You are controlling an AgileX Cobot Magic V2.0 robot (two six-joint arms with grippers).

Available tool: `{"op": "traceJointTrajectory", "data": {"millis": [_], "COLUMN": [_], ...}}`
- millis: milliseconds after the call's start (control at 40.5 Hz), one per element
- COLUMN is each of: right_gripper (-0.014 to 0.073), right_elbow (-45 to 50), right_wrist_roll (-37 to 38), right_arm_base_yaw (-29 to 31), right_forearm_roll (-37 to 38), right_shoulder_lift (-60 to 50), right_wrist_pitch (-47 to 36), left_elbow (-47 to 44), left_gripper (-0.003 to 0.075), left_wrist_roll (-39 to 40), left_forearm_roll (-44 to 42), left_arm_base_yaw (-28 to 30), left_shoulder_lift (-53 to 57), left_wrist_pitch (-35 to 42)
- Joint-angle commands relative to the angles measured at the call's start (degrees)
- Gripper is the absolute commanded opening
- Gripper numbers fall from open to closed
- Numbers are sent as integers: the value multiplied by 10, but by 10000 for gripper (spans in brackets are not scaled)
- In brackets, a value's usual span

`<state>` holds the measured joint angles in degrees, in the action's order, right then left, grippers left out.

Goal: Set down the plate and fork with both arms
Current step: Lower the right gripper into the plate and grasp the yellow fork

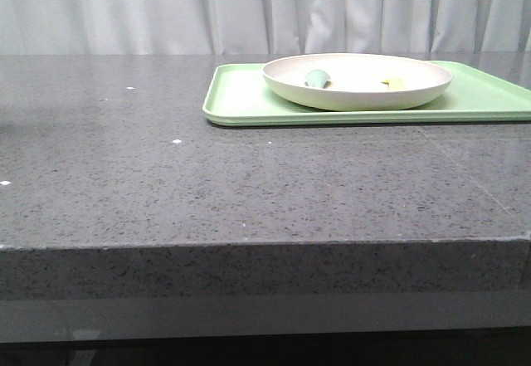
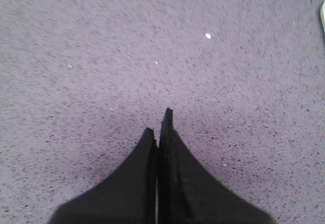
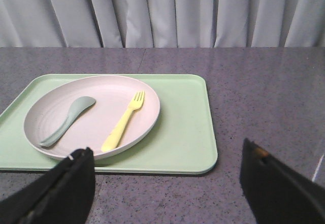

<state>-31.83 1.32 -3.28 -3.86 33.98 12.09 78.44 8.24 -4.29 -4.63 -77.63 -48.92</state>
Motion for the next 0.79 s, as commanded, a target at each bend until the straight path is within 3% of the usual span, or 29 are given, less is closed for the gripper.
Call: {"op": "traceJointTrajectory", "data": {"millis": [0, 346, 568, 765], "right_gripper": [601, 601, 601, 601], "right_elbow": [-22, -22, -61, -160], "right_wrist_roll": [-1, -1, -1, -1], "right_arm_base_yaw": [2, 1, -17, -70], "right_forearm_roll": [-2, -2, -2, -4], "right_shoulder_lift": [4, 27, 105, 235], "right_wrist_pitch": [-50, -61, -58, 20], "left_elbow": [-76, -361, -467, -502], "left_gripper": [-18, -18, -18, -18], "left_wrist_roll": [-9, -9, -9, -9], "left_forearm_roll": [0, 2, 2, 2], "left_arm_base_yaw": [3, 3, 3, 3], "left_shoulder_lift": [90, 353, 487, 557], "left_wrist_pitch": [120, 358, 364, 364]}}
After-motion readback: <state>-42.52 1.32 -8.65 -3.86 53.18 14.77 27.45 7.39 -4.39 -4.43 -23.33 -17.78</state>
